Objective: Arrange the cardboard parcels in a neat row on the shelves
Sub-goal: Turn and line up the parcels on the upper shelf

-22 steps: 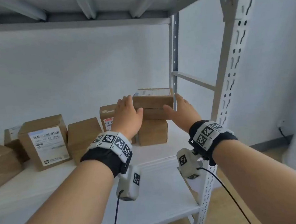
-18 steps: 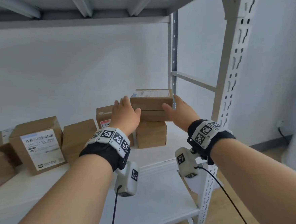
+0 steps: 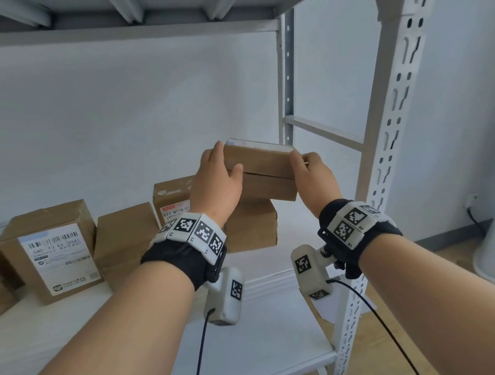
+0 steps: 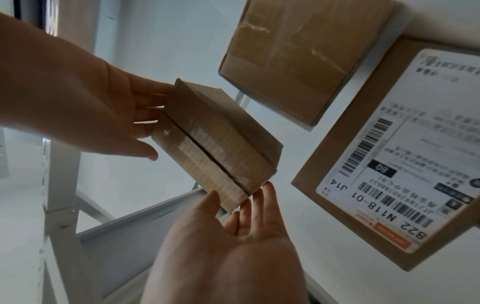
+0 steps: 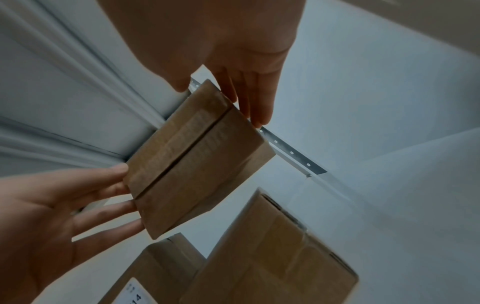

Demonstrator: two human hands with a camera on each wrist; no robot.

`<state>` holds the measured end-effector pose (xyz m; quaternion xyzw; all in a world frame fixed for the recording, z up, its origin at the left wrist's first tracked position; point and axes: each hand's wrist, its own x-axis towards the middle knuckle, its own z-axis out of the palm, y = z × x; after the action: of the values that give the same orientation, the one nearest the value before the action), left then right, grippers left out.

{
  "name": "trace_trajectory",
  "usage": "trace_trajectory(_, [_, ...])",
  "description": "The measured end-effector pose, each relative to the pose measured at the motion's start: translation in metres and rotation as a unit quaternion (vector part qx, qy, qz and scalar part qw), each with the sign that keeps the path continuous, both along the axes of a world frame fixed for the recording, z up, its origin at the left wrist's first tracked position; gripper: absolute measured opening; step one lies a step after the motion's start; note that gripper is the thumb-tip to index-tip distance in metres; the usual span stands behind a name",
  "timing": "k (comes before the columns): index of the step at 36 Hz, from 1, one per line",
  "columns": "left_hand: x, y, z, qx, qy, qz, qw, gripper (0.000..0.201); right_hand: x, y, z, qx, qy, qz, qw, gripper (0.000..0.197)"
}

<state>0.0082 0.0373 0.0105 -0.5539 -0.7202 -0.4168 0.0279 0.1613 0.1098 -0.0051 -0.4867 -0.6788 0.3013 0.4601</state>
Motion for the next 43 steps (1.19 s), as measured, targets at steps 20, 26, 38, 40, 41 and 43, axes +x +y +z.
trace_trajectory(20, [0.059, -0.045, -0.002, 0.135, -0.103, -0.079, 0.982, 0.021, 0.05, -0.056, -0.038, -0.054, 0.037, 0.032, 0.997, 0.091])
trace_trajectory(26, [0.072, -0.048, -0.01, 0.101, -0.079, -0.096, 0.987, 0.033, 0.063, -0.057, -0.056, -0.082, -0.004, 0.01, 0.997, 0.068])
trace_trajectory(38, [0.091, -0.032, -0.04, 0.05, 0.008, -0.124, 0.991, 0.023, 0.072, -0.05, -0.081, -0.107, -0.105, -0.033, 0.988, 0.047])
trace_trajectory(40, [0.092, -0.029, -0.045, 0.056, 0.014, -0.117, 0.991, 0.024, 0.068, -0.048, -0.083, -0.105, -0.105, -0.038, 0.988, 0.047])
trace_trajectory(41, [0.092, -0.029, -0.045, 0.061, 0.006, -0.113, 0.992, 0.026, 0.067, -0.047, -0.083, -0.104, -0.102, -0.039, 0.989, 0.046])
trace_trajectory(43, [0.093, -0.029, -0.047, 0.066, -0.008, -0.095, 0.993, 0.031, 0.066, -0.047, -0.084, -0.101, -0.103, -0.043, 0.989, 0.046])
